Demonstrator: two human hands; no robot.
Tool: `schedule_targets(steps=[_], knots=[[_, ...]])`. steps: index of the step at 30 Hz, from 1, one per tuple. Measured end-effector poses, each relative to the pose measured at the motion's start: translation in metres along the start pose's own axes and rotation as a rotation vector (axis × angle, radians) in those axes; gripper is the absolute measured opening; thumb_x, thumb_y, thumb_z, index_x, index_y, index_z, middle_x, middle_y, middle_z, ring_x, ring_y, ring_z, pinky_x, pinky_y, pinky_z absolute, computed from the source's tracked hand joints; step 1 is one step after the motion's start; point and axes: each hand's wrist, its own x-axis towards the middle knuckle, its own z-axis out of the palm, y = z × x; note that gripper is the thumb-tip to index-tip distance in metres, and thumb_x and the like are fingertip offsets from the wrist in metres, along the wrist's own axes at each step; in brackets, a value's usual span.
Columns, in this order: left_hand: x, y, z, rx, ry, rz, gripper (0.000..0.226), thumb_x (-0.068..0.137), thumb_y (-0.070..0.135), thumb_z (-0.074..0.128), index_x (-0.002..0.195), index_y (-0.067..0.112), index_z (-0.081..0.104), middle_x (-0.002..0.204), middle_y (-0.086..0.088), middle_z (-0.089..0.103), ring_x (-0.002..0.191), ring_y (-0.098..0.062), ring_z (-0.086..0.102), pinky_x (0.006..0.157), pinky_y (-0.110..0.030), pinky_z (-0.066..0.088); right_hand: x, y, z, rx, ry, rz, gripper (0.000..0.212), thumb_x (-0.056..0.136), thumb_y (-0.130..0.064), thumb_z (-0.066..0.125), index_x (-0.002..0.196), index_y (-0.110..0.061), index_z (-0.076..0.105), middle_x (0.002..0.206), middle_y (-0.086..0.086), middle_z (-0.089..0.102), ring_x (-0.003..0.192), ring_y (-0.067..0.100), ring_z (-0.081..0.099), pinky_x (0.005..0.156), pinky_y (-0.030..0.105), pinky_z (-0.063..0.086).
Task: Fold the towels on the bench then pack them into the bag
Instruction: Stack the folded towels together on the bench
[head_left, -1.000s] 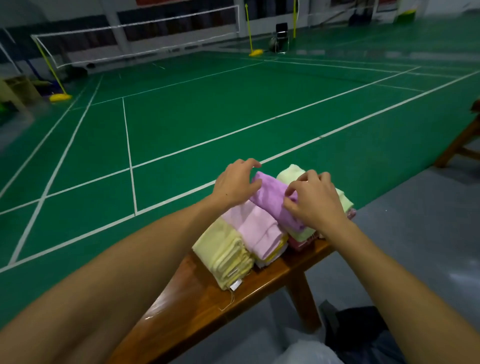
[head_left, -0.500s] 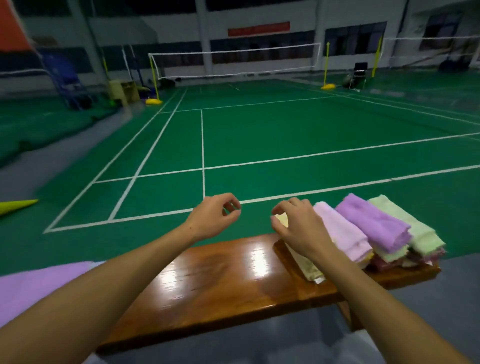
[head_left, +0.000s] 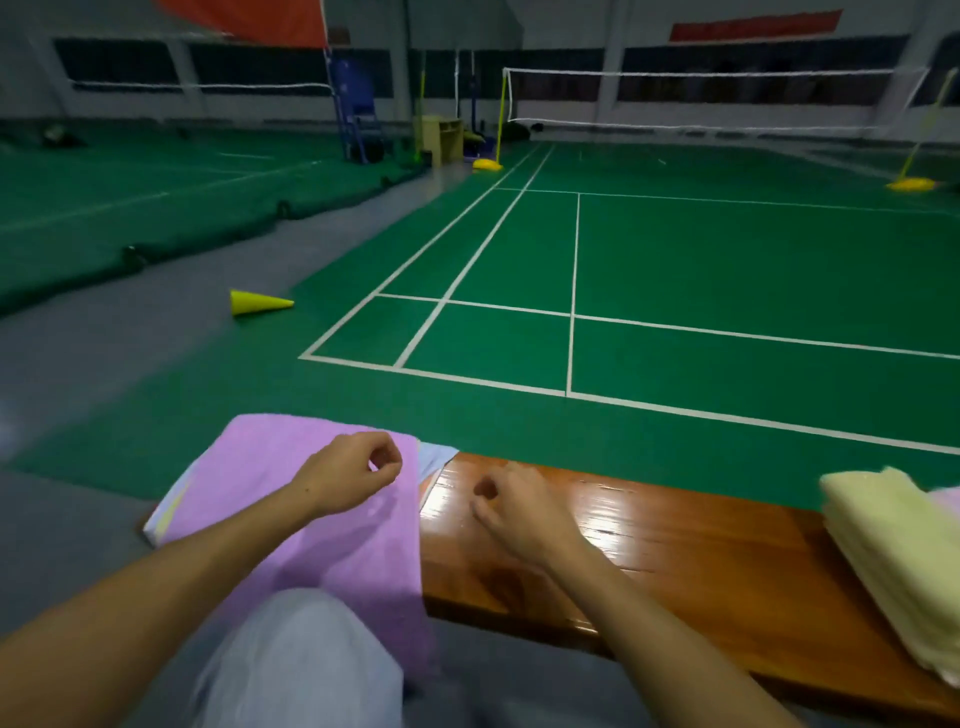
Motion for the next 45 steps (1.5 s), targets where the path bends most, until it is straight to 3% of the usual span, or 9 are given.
schedule_targets(steps=[5, 12, 18, 21, 24, 28, 37, 40, 45], knots=[[-0.023, -0.068, 0.005, 0.048, -0.075, -0.145, 0.002, 0.092, 0.036, 0.065, 0.092, 0.035, 0.067, 0.092, 0.02, 0.07, 0.085, -0.006, 0.067, 0.081, -0.034, 0.057, 0.029, -0.042, 0.07, 0.19, -0.175, 0.214, 0.041, 0.091, -0.036, 0.055, 0.062, -0.007, 0.048, 0.061, 0.009, 0.054, 0.066, 0.031, 0.053, 0.054, 0.038, 0.036], [-0.041, -0.13, 0.006, 0.035, 0.029, -0.32, 0.004, 0.091, 0.035, 0.069, 0.09, 0.036, 0.065, 0.094, 0.02, 0.07, 0.088, -0.011, 0.067, 0.078, -0.035, 0.056, 0.059, -0.068, 0.101, 0.255, -0.175, 0.388, 0.031, 0.084, -0.045, 0.067, 0.094, -0.015, 0.066, 0.102, 0.006, 0.071, 0.094, 0.028, 0.067, 0.07, 0.031, 0.043], [-0.046, -0.147, 0.0, 0.103, 0.091, -0.408, 0.012, 0.087, 0.034, 0.072, 0.097, 0.032, 0.066, 0.097, 0.01, 0.068, 0.092, -0.018, 0.066, 0.078, -0.037, 0.055, 0.061, -0.052, 0.094, 0.399, -0.086, 0.312, 0.03, 0.082, -0.027, 0.06, 0.059, -0.014, 0.046, 0.064, 0.005, 0.056, 0.065, 0.023, 0.052, 0.056, 0.038, 0.039], [-0.042, -0.141, 0.0, 0.112, 0.079, -0.399, 0.016, 0.086, 0.038, 0.072, 0.1, 0.033, 0.067, 0.099, 0.005, 0.066, 0.091, -0.019, 0.065, 0.08, -0.039, 0.056, 0.058, -0.04, 0.085, 0.591, 0.072, 0.279, 0.02, 0.074, -0.03, 0.057, 0.063, -0.019, 0.045, 0.061, -0.001, 0.053, 0.062, 0.019, 0.05, 0.062, 0.048, 0.049], [-0.035, -0.125, 0.001, 0.126, 0.041, -0.352, 0.026, 0.087, 0.045, 0.073, 0.109, 0.031, 0.068, 0.109, 0.001, 0.068, 0.098, -0.021, 0.066, 0.086, -0.042, 0.056, 0.048, -0.029, 0.07, 0.753, 0.209, 0.31, 0.018, 0.072, -0.033, 0.053, 0.069, -0.016, 0.047, 0.062, 0.0, 0.052, 0.061, 0.02, 0.046, 0.055, 0.049, 0.043], [-0.02, -0.081, 0.003, 0.193, -0.111, -0.29, 0.044, 0.089, 0.053, 0.07, 0.126, 0.031, 0.063, 0.13, -0.001, 0.065, 0.112, -0.023, 0.064, 0.094, -0.039, 0.054, 0.029, 0.005, 0.023, 0.722, 0.396, 0.317, 0.02, 0.086, -0.008, 0.059, 0.07, -0.016, 0.048, 0.064, 0.001, 0.046, 0.061, 0.016, 0.04, 0.056, 0.04, 0.038], [0.024, 0.079, 0.09, 0.265, -0.436, 0.006, 0.056, 0.099, 0.054, 0.055, 0.148, 0.027, 0.052, 0.154, -0.002, 0.053, 0.136, -0.027, 0.053, 0.111, -0.035, 0.043, -0.058, 0.158, -0.065, 0.59, 0.674, 0.487, 0.031, 0.085, -0.003, 0.066, 0.062, -0.01, 0.048, 0.058, 0.005, 0.043, 0.057, 0.016, 0.036, 0.053, 0.031, 0.031], [0.034, 0.123, 0.139, 0.358, -0.414, 0.1, 0.066, 0.097, 0.062, 0.044, 0.155, 0.031, 0.04, 0.166, -0.008, 0.035, 0.145, -0.034, 0.043, 0.116, -0.048, 0.039, -0.101, 0.206, -0.066, 0.538, 0.709, 0.542, 0.041, 0.085, -0.001, 0.068, 0.057, -0.017, 0.041, 0.056, 0.002, 0.037, 0.058, 0.014, 0.031, 0.052, 0.033, 0.027], [0.041, 0.161, 0.188, 0.336, -0.332, 0.186, 0.067, 0.103, 0.066, 0.031, 0.163, 0.042, 0.017, 0.175, 0.006, 0.003, 0.161, -0.025, 0.007, 0.126, -0.055, 0.018, -0.129, 0.257, -0.075, 0.424, 0.667, 0.571, 0.048, 0.081, -0.002, 0.069, 0.054, -0.019, 0.034, 0.05, -0.002, 0.034, 0.053, 0.017, 0.031, 0.054, 0.039, 0.03]])
